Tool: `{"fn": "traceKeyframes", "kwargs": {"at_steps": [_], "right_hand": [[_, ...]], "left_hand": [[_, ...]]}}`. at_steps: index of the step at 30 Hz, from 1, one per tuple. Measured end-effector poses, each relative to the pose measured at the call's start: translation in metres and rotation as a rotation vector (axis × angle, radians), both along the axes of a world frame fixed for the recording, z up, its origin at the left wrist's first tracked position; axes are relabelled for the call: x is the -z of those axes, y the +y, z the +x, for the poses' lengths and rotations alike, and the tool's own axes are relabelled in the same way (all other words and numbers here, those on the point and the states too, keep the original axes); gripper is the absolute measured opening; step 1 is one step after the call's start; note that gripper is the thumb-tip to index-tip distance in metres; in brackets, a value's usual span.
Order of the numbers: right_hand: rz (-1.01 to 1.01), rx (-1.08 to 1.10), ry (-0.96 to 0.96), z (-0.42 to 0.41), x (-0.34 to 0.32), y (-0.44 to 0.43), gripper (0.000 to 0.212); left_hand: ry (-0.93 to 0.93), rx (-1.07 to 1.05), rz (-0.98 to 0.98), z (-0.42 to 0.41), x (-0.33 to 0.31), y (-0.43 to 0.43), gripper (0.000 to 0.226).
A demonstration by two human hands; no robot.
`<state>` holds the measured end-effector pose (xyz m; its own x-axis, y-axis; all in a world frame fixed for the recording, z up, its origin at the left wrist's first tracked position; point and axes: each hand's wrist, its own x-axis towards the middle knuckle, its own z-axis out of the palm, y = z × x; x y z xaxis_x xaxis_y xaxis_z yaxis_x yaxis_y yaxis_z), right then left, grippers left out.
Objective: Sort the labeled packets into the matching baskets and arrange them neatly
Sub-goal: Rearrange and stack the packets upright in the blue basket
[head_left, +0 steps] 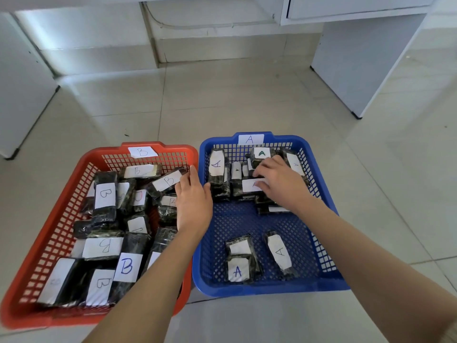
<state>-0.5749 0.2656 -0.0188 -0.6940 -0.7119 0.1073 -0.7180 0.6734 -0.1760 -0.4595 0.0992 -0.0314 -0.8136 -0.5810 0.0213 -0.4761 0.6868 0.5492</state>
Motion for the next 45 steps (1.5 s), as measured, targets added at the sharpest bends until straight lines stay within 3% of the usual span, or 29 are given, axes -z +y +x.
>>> {"fn": "traceKeyframes", "kwargs": {"at_steps": [6, 14, 20, 21, 24, 26, 29, 31, 33, 35, 38, 45], "right_hand": [[0.157, 0.029, -0.012, 0.017, 0.013, -0.010, 0.039], [0.245, 0.058, 0.038, 0.022, 0.022, -0.022, 0.040], [0.004, 0.133, 0.002, 0.043, -0.001, -0.007, 0.035], [0.040, 0.171, -0.048, 0.050, -0.007, -0.001, 0.035], [0.453, 0.200, -0.306, 0.070, -0.012, 0.017, 0.055], [0.556, 0.208, -0.433, 0.078, -0.008, 0.023, 0.065], [0.419, 0.260, -0.492, 0.079, -0.007, 0.025, 0.048], [0.161, 0.361, -0.575, 0.070, -0.012, 0.027, 0.034], [-0.204, 0.475, -0.706, 0.057, -0.021, 0.029, 0.026], [-0.500, 0.552, -0.778, 0.045, -0.030, 0.032, 0.024], [-0.744, 0.634, -0.852, 0.035, -0.036, 0.040, 0.023], [-0.743, 0.625, -0.879, 0.039, -0.019, 0.059, 0.024]], "left_hand": [[0.007, 0.002, 0.001, 0.000, -0.001, 0.001, 0.056], [0.002, -0.003, 0.006, 0.001, -0.002, 0.001, 0.056], [-0.002, -0.001, -0.019, -0.001, -0.001, 0.001, 0.056], [0.000, -0.003, -0.022, -0.001, 0.000, 0.001, 0.056], [0.006, 0.000, -0.016, 0.000, -0.001, 0.001, 0.056], [-0.006, 0.003, -0.004, 0.001, -0.002, 0.002, 0.056], [-0.010, -0.007, -0.084, 0.002, -0.008, 0.004, 0.054], [0.124, 0.069, -0.262, 0.005, -0.012, 0.010, 0.045], [0.204, 0.306, -0.284, 0.006, -0.014, 0.019, 0.026], [-0.079, 0.572, -0.134, 0.005, -0.013, 0.028, 0.017], [-0.620, 0.746, 0.010, -0.004, -0.014, 0.034, 0.034], [-0.842, 0.791, 0.087, -0.014, -0.020, 0.040, 0.042]]}}
